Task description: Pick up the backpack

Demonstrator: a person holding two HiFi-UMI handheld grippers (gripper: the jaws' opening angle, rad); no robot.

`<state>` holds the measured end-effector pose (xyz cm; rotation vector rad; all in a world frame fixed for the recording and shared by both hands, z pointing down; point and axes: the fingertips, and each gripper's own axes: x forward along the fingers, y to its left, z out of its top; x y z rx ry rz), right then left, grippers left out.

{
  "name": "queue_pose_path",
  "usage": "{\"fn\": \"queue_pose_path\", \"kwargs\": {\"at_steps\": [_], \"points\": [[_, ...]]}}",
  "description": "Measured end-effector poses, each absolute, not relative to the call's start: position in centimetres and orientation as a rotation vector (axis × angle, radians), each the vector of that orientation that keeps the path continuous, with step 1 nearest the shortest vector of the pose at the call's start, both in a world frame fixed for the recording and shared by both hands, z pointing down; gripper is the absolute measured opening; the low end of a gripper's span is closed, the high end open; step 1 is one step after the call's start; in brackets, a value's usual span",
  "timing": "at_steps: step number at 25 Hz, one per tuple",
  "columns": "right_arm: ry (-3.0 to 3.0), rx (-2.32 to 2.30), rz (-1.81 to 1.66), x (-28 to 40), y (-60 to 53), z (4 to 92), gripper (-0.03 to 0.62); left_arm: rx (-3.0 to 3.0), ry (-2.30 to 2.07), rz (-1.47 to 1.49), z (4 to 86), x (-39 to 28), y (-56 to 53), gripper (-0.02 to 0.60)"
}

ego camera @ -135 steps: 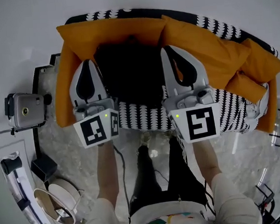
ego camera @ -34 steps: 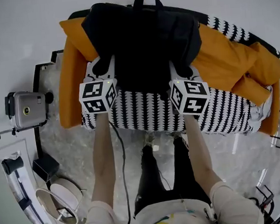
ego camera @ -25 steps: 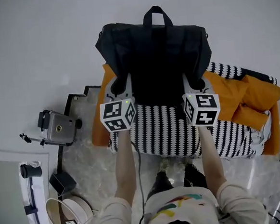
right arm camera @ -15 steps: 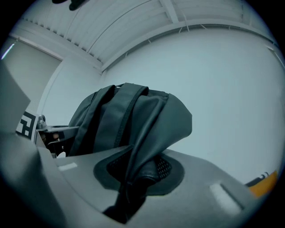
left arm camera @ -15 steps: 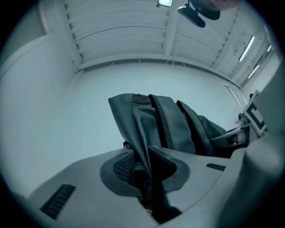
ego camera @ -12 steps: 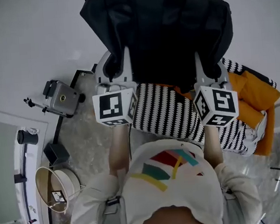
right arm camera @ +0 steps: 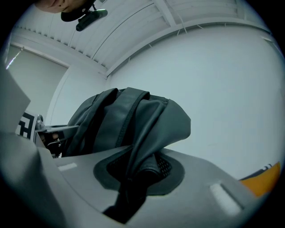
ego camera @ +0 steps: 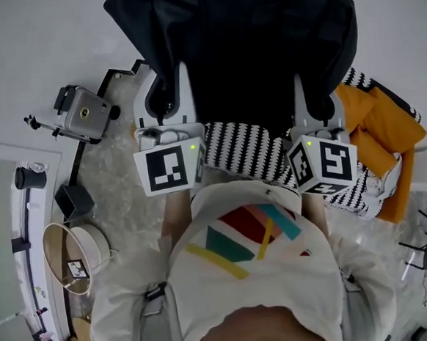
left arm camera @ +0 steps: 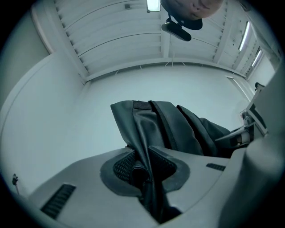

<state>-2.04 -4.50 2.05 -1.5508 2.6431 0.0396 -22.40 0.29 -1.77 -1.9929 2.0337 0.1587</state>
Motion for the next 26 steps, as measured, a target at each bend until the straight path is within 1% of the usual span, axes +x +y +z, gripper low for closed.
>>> {"fn": "queue_pose_path", "kwargs": {"at_steps": [20, 26], "points": [[2.716, -1.569, 0.102, -4.0, -5.1, 2.9, 0.08, -1.972, 2.083, 0.135, -0.3, -24.0, 0.1, 0.075], [2.703, -1.581, 0.103, -4.0, -5.0, 2.6, 0.08, -1.951, 2.063, 0.167, -1.3, -24.2, 0.2, 0.075]]}}
